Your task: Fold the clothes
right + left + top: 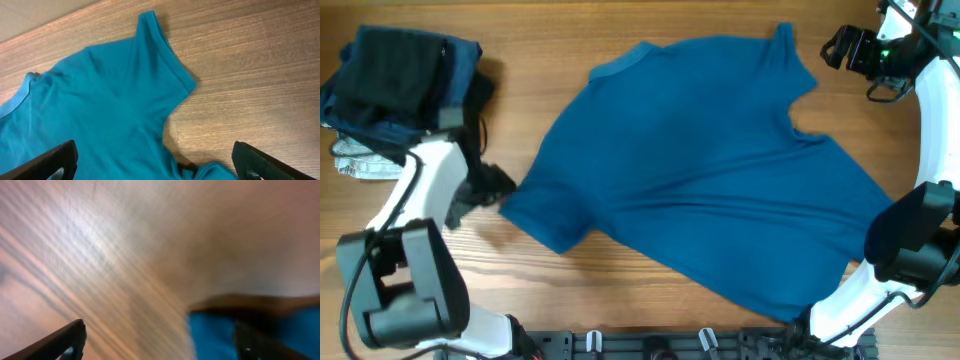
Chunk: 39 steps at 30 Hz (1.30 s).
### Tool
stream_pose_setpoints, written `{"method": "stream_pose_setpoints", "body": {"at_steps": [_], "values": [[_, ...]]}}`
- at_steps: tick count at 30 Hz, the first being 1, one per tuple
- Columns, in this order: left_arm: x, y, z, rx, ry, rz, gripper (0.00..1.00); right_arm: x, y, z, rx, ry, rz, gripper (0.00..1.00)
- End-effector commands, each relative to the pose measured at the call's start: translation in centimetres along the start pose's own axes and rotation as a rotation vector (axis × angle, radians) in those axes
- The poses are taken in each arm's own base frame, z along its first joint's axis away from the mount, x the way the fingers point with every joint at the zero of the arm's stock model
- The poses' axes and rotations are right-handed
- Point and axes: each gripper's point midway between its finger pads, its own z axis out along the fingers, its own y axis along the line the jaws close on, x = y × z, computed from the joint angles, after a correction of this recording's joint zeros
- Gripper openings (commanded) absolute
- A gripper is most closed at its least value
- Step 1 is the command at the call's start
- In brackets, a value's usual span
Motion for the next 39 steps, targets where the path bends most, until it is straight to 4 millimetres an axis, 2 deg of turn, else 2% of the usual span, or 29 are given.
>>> {"method": "stream_pose_setpoints", "body": {"at_steps": [1, 3, 4, 5, 6, 7, 9, 10, 11, 14, 17, 19, 22, 27, 31, 32, 37, 39], "values": [[-3.4, -5.4, -8.4, 0.333, -0.139, 0.033, 0.81, 0.2, -0.3, 0.5, 0.007, 0.009, 0.003, 1.0], [-3.7, -10.0, -12.1, 0.563, -0.215, 0.207, 0.68, 0.2, -0.3, 0.5, 0.007, 0.009, 0.003, 1.0], [-3.5, -12.5, -13.8, 0.673, -0.26, 0.291, 0.53, 0.2, -0.3, 0.5, 0.007, 0.01, 0.004, 1.0], [-3.6, -14.4, -14.8, 0.732, -0.299, 0.334, 0.2, 0.2, -0.3, 0.5, 0.007, 0.009, 0.003, 1.0], [-3.6, -16.0, -15.4, 0.762, -0.332, 0.365, 0.08, 0.2, -0.3, 0.5, 0.007, 0.009, 0.004, 1.0], [-3.2, -18.2, -15.6, 0.791, -0.358, 0.41, 0.04, 0.2, -0.3, 0.5, 0.007, 0.009, 0.003, 1.0], [-2.2, -22.1, -15.0, 0.826, -0.38, 0.486, 0.04, 0.2, -0.3, 0.5, 0.007, 0.009, 0.003, 1.0], [-1.8, -24.7, -13.8, 0.829, -0.401, 0.524, 0.04, 0.2, -0.3, 0.5, 0.007, 0.009, 0.003, 1.0], [-1.8, -26.2, -12.8, 0.829, -0.416, 0.538, 0.04, 0.2, -0.3, 0.5, 0.007, 0.009, 0.003, 1.0], [-1.8, -29.6, -10.1, 0.854, -0.432, 0.567, 0.04, 0.2, -0.3, 0.5, 0.007, 0.009, 0.003, 1.0], [-2.2, -31.2, -7.3, 0.856, -0.434, 0.564, 0.04, 0.2, -0.3, 0.5, 0.007, 0.009, 0.003, 1.0], [-2.7, -31.5, -5.1, 0.816, -0.438, 0.551, 0.04, 0.2, -0.3, 0.5, 0.007, 0.009, 0.004, 1.0], [-3.3, -31.4, -2.9, 0.759, -0.448, 0.534, 0.04, 0.2, -0.3, 0.5, 0.007, 0.009, 0.003, 1.0], [-4.7, -29.5, 1.3, 0.591, -0.454, 0.488, 0.04, 0.2, -0.4, 0.5, 0.008, 0.009, 0.004, 1.0], [-6.9, -25.7, 3.4, 0.444, -0.445, 0.413, 0.04, 0.2, -0.4, 0.5, 0.007, 0.009, 0.004, 1.0], [-7.5, -24.1, 4.3, 0.406, -0.415, 0.382, 0.04, 0.2, -0.4, 0.5, 0.008, 0.009, 0.004, 1.0], [-9.7, -18.5, 6.7, 0.332, -0.311, 0.211, 0.04, 0.2, -0.4, 0.5, 0.007, 0.009, 0.004, 1.0], [-10.1, -17.2, 7.2, 0.314, -0.292, 0.185, 0.04, 0.2, -0.4, 0.5, 0.008, 0.009, 0.004, 1.0]]}}
